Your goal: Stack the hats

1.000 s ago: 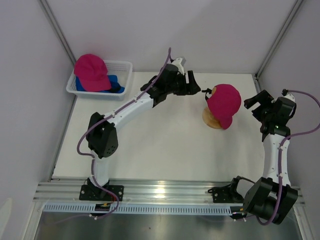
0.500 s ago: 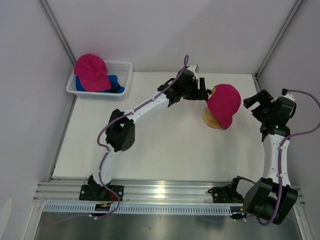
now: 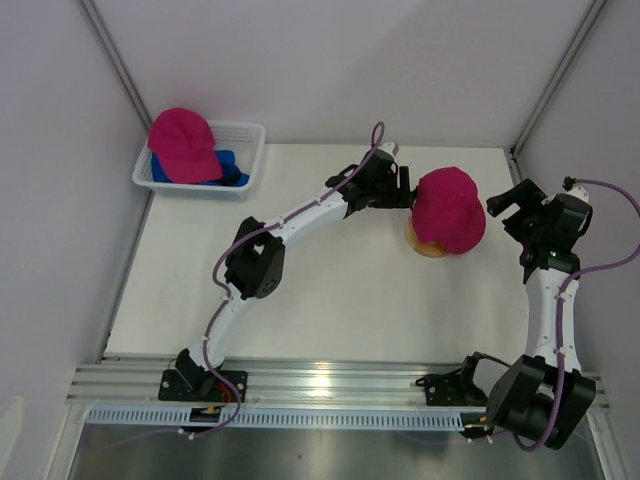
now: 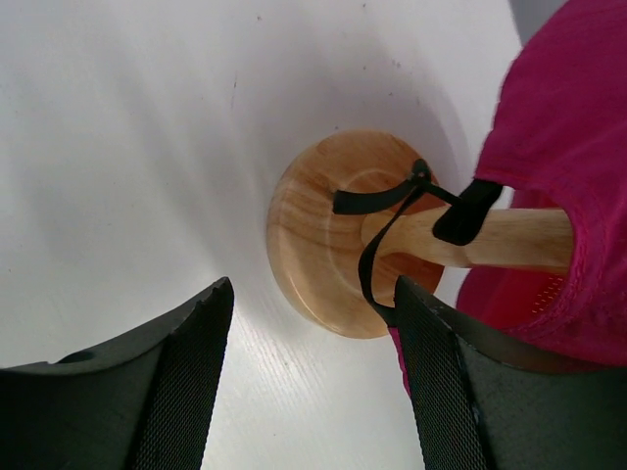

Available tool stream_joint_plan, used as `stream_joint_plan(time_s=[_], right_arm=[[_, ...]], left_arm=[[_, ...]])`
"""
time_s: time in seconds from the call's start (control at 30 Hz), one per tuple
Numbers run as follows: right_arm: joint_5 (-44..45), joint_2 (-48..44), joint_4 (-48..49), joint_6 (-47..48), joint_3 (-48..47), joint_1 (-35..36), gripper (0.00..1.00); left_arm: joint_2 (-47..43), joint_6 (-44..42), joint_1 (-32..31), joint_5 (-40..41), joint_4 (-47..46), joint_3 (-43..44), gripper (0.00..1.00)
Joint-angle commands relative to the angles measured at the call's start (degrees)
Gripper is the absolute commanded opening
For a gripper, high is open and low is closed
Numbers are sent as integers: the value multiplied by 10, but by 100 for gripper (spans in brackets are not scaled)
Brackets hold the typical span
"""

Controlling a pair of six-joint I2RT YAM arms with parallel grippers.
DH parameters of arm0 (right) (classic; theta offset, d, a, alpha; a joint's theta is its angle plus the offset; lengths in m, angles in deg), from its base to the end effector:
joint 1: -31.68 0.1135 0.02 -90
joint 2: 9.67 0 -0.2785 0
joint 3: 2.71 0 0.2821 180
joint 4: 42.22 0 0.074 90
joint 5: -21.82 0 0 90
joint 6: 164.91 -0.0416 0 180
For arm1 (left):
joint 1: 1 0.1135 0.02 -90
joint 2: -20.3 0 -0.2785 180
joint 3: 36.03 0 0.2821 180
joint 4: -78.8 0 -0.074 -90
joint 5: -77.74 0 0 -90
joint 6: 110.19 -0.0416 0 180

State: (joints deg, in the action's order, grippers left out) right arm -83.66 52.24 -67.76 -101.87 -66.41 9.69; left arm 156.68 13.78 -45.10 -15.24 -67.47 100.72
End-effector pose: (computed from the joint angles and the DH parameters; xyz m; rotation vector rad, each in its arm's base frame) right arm 0.2594 -0.0928 0.3221 0.6591 1.8710 0.3242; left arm 0.4295 -0.4193 0.2439 0.2326 2.2635 -0.8181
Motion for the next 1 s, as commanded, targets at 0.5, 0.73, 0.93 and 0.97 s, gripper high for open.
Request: stream_joint_plan(time_s=[0.5,0.73,0.93,0.97], right_arm=[[-84,-13,-1,30,-42,-2,99],[-118,-42,-34,53,-100,2,99],[-188,-42,-9,67,-134,33,99],[-189,-38,1,69,-135,44,99]], left_arm=[[-152,-71,56,-54,-37,-90,83],[-319,-71,170,-198,-122,-211,94],[-394,-90,272,-34,-49,-256,99],[-393,-97,284,4,-33,-252,100]])
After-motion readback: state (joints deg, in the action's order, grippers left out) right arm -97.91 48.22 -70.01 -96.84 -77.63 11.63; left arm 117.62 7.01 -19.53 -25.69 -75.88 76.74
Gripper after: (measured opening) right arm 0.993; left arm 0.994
